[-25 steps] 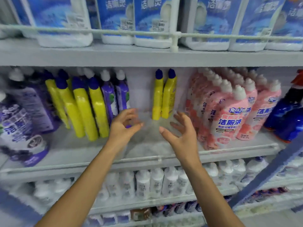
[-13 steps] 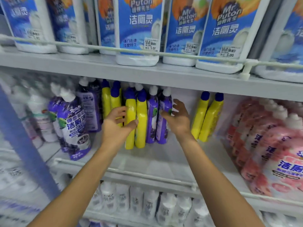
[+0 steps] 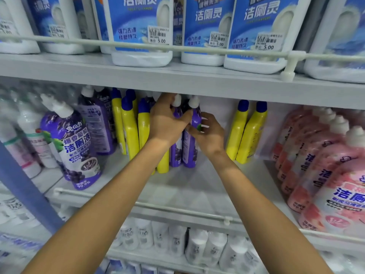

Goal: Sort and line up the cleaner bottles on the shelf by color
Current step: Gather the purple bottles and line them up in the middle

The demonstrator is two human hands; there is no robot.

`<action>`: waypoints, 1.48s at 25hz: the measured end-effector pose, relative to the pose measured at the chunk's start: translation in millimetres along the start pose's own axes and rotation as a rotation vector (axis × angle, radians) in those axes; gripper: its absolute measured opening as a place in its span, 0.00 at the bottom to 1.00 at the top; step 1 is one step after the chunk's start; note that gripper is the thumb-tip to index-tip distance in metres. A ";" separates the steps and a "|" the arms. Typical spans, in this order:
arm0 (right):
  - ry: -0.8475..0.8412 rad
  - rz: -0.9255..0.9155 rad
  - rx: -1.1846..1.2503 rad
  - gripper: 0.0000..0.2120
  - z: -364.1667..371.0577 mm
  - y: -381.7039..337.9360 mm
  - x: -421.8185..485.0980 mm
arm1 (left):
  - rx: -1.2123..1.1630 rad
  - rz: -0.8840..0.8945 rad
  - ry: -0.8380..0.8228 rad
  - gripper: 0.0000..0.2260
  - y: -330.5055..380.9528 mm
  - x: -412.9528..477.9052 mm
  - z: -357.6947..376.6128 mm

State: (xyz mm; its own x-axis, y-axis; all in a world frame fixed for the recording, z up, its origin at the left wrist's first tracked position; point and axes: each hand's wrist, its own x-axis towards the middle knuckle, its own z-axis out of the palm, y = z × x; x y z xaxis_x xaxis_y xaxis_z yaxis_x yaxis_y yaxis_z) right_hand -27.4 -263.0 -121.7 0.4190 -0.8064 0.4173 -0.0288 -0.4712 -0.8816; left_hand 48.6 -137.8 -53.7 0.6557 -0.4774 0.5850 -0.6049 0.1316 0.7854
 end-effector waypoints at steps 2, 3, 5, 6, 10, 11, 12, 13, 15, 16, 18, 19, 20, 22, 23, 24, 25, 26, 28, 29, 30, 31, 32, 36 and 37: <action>-0.015 -0.007 -0.011 0.24 -6.2 -0.3 -0.7 | 0.157 0.066 -0.013 0.15 7.0 10.9 10.2; -0.023 -0.008 -0.018 0.25 -9.5 -0.9 -2.4 | 0.239 0.072 -0.023 0.15 7.9 18.0 14.3; -0.031 -0.019 -0.011 0.26 -14.9 -2.7 -6.2 | 0.312 0.036 -0.058 0.15 8.0 28.7 21.9; -0.029 -0.029 -0.004 0.26 -17.6 -3.7 -8.0 | 0.317 0.023 -0.078 0.17 6.4 30.7 24.8; -0.026 -0.048 -0.009 0.23 -36.5 -8.9 -16.1 | 0.399 0.073 -0.109 0.14 -0.1 28.9 26.0; -0.025 -0.058 -0.019 0.23 -42.3 -8.2 -18.3 | 0.397 0.095 -0.104 0.12 -1.7 28.8 22.5; -0.022 -0.072 -0.035 0.22 -48.4 -7.8 -20.2 | 0.384 0.127 -0.100 0.10 -4.3 28.8 19.0; -0.021 -0.088 -0.055 0.22 -54.7 -8.4 -22.8 | 0.379 0.163 -0.097 0.08 -7.1 27.0 15.1; -0.034 -0.109 -0.085 0.19 -66.8 -8.6 -27.4 | 0.347 0.188 -0.126 0.08 -11.4 20.3 10.2; -0.043 -0.110 -0.094 0.19 -73.1 -9.1 -30.1 | 0.296 0.175 -0.158 0.09 -12.6 16.7 9.7; -0.050 -0.108 -0.134 0.19 -87.9 -12.9 -36.1 | 0.180 0.147 -0.216 0.10 -9.6 12.4 11.1; -0.048 -0.099 -0.154 0.21 -96.2 -13.0 -38.4 | 0.124 0.134 -0.246 0.10 -8.0 11.4 12.9; -0.052 -0.086 -0.161 0.22 -104.5 -12.6 -40.0 | 0.071 0.116 -0.275 0.09 -6.1 10.2 14.8; -0.067 -0.064 -0.160 0.23 -119.9 -9.5 -43.2 | -0.019 0.073 -0.300 0.09 -1.4 4.9 18.3; -0.069 -0.061 -0.158 0.23 -126.6 -8.1 -44.9 | -0.069 0.051 -0.292 0.08 0.4 2.6 21.3; -0.066 -0.052 -0.156 0.23 -131.3 -6.9 -46.3 | -0.112 0.031 -0.276 0.07 3.4 0.6 25.1; -0.058 -0.041 -0.148 0.24 -133.9 -5.5 -47.9 | -0.127 0.025 -0.255 0.07 4.9 -0.5 29.7; -0.043 -0.025 -0.137 0.26 -134.2 -3.6 -50.0 | -0.103 0.021 -0.248 0.09 4.3 -1.5 32.9; -0.011 0.005 -0.098 0.28 -132.0 2.1 -55.9 | -0.038 -0.033 -0.338 0.18 -7.5 -7.8 34.0; 0.002 0.015 -0.078 0.28 -130.1 6.8 -59.4 | -0.027 -0.076 -0.403 0.23 -16.4 -16.0 31.9; 0.012 0.023 -0.066 0.26 -128.0 10.8 -63.4 | -0.019 -0.133 -0.444 0.27 -27.9 -27.3 28.9; 0.022 0.034 -0.053 0.25 -125.6 13.4 -67.1 | -0.022 -0.191 -0.460 0.28 -40.4 -39.2 26.4; 0.034 0.043 -0.038 0.24 -123.2 14.6 -70.0 | -0.016 -0.239 -0.457 0.26 -48.6 -50.0 24.8; 0.085 0.059 -0.055 0.23 -108.5 15.1 -63.4 | 0.048 -0.283 -0.386 0.21 -60.7 -58.2 32.0; 0.105 0.061 -0.059 0.23 -102.9 14.6 -59.4 | 0.062 -0.275 -0.358 0.21 -60.9 -55.5 34.8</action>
State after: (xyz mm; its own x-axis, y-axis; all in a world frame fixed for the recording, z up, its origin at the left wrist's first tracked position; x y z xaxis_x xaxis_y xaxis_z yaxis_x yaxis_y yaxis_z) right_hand -146.1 -258.8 -136.7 0.3176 -0.8656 0.3871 -0.1057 -0.4380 -0.8927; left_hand 33.4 -149.6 -141.0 0.6051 -0.7588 0.2412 -0.4634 -0.0893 0.8816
